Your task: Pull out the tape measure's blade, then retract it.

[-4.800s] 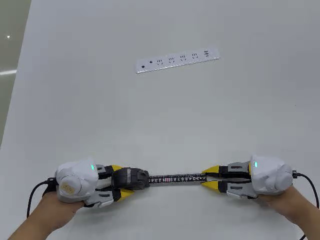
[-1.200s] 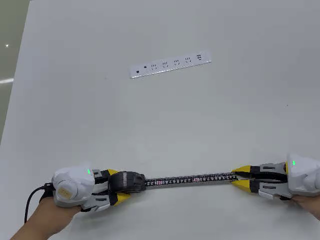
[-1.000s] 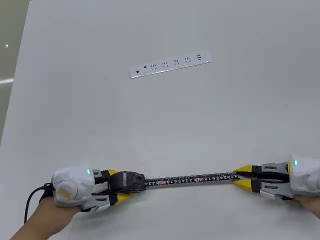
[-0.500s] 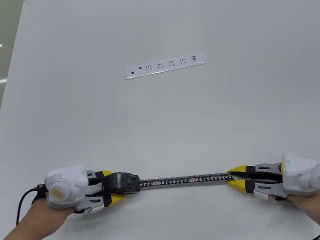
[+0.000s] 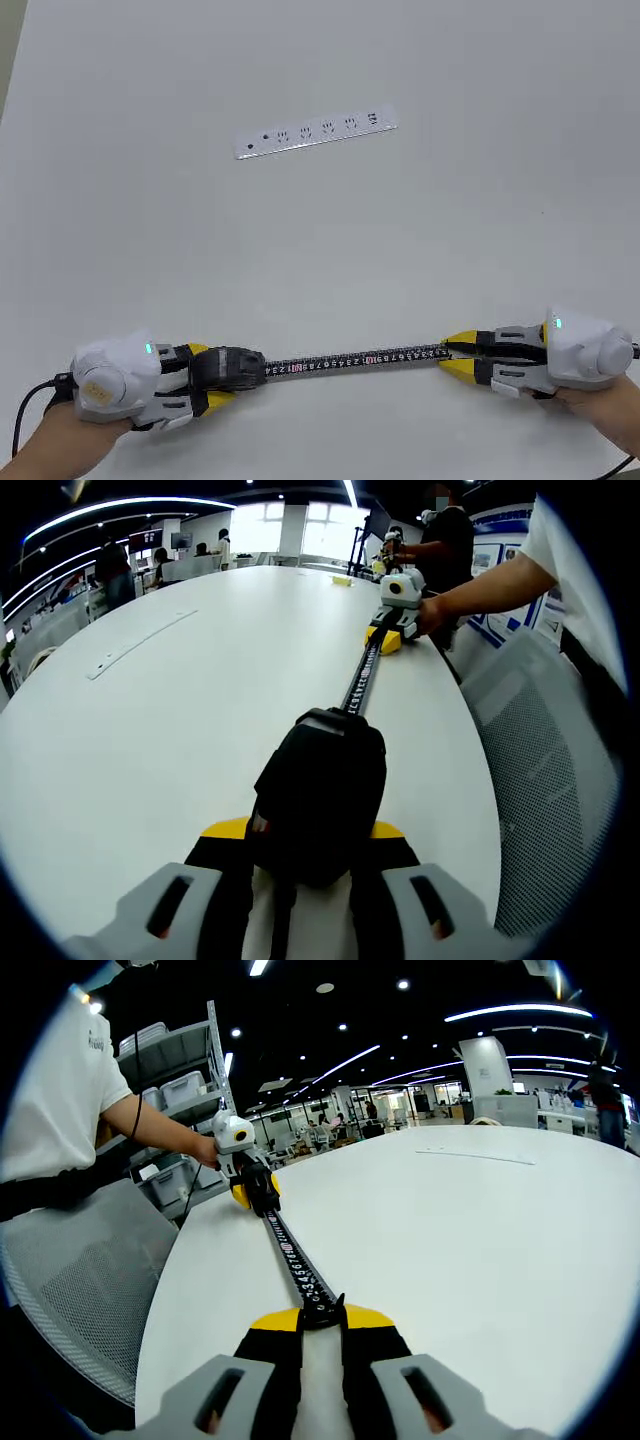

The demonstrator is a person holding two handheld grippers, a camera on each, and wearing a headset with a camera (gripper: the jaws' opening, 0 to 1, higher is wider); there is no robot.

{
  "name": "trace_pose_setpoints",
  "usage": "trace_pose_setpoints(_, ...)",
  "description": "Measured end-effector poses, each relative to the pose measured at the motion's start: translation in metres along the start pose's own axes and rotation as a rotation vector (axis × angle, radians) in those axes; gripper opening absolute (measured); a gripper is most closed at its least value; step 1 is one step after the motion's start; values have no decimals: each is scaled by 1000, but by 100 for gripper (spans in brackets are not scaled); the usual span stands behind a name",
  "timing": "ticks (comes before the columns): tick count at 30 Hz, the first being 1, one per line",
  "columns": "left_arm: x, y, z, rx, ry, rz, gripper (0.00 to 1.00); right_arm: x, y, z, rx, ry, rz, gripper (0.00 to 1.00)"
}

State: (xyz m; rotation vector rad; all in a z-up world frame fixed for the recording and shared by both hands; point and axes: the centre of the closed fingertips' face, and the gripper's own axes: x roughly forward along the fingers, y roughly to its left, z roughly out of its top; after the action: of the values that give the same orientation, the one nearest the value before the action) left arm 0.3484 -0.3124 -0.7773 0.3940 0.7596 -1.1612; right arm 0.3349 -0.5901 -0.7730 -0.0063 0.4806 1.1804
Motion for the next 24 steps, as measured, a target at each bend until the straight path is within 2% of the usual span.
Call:
trace_pose_setpoints(5,-1,-1,0,36,26,11,34,-1,1,-1,9,4,-6,14)
trace_pose_setpoints(11,-2,1,0,26,29,26,36,-1,8,0,26,6,1,18)
trace_pose_setpoints(14,-2,1,2,23,17,32,43,0,7,0,33,6,-2,20)
trace_pose_setpoints(20,-5,3,-1,-1,30,55,52,2,10,-1,27,21,-19,23)
trace_pose_setpoints(24,-6,3,1,-28,11,80,58,3,10,0,31,21,-34,27)
